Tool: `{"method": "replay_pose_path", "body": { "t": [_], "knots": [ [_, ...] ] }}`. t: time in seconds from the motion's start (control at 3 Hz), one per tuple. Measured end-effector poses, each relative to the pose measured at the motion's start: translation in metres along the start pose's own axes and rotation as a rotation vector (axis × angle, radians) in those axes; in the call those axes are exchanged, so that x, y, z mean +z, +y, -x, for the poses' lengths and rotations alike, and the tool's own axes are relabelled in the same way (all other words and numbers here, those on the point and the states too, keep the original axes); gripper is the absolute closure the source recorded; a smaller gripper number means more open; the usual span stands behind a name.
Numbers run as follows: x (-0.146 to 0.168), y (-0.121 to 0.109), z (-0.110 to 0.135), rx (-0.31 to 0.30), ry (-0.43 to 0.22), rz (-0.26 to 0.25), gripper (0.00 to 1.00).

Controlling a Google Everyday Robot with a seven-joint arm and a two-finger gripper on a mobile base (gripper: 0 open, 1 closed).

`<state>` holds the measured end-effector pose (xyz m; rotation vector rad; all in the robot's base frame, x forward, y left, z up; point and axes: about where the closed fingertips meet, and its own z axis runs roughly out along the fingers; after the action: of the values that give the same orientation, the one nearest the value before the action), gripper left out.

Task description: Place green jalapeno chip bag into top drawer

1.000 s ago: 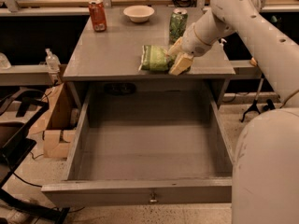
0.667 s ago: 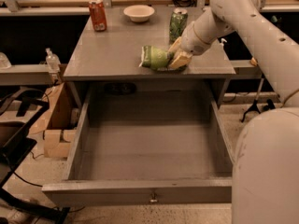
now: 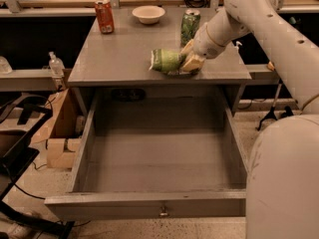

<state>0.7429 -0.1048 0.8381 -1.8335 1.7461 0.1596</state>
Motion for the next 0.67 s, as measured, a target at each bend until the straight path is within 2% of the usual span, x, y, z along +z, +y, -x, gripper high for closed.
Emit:
{"method": "replay_pose_path", "body": {
  "t": [0.67],
  "knots": [
    [-0.084, 0.017, 0.059, -0.101, -0.168, -0.071, 1.00]
  ]
}}
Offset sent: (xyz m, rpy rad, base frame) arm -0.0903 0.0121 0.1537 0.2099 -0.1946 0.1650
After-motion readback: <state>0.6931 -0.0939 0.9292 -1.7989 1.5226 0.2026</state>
